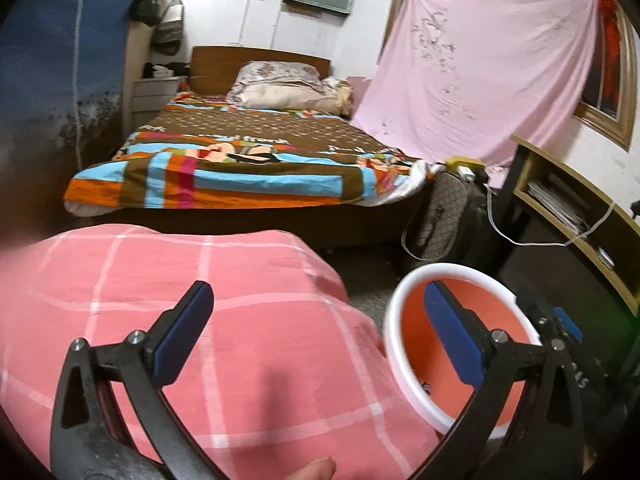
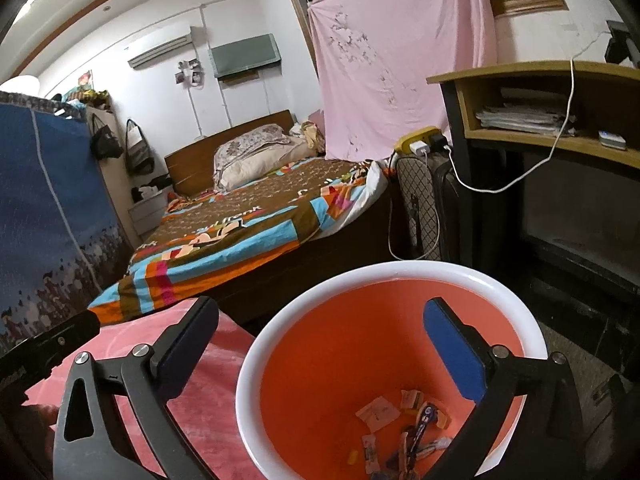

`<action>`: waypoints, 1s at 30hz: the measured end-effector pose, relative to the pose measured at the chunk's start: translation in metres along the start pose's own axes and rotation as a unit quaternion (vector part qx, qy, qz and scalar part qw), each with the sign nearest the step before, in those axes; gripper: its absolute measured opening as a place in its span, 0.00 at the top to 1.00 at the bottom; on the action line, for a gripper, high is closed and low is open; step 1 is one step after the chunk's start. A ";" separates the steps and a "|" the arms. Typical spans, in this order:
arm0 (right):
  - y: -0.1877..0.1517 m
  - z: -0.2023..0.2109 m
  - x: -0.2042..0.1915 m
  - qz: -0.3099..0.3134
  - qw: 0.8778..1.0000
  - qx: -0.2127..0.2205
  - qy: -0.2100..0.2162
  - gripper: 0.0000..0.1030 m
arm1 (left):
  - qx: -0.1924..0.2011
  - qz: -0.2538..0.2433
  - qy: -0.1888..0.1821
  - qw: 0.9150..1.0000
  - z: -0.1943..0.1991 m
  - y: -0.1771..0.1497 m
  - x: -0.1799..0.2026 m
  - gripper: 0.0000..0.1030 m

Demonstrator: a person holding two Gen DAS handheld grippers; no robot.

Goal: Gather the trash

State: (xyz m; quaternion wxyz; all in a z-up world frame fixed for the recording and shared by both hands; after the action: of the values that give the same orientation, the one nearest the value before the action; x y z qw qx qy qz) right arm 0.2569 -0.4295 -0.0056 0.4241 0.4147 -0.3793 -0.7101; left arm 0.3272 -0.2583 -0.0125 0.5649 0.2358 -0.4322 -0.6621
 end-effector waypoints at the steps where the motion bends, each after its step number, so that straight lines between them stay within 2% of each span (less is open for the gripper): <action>1: 0.000 0.001 -0.002 0.002 1.000 0.002 0.000 0.00 | 0.003 0.001 0.007 1.000 0.002 0.001 -0.004 0.15; 14: 0.010 0.023 -0.038 0.049 0.998 0.049 0.012 0.00 | 0.054 -0.009 0.051 0.997 0.033 0.006 -0.039 0.15; 21: 0.015 0.044 -0.066 0.085 0.992 0.090 0.027 0.00 | 0.086 0.017 0.075 0.993 0.059 0.005 -0.065 0.15; 30: 0.017 0.068 -0.096 0.112 0.984 0.127 0.054 0.00 | 0.123 0.010 0.097 0.988 0.095 0.003 -0.084 0.15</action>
State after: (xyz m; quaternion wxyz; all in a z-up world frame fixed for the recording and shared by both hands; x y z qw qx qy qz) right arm 0.2284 -0.3348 0.0598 0.4645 0.4578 -0.4872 -0.5808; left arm 0.2740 -0.1493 0.0241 0.5772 0.3624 -0.4556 -0.5727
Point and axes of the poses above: each gripper's, at about its wrist camera, not at the fingertips, and z roughly against the way its jaws point, x to its right, y to its top, the point moved 8 cm from there along -z, roughly the way its jaws point, and after that the axes turned 1 degree about y, right-handed, at the moved point
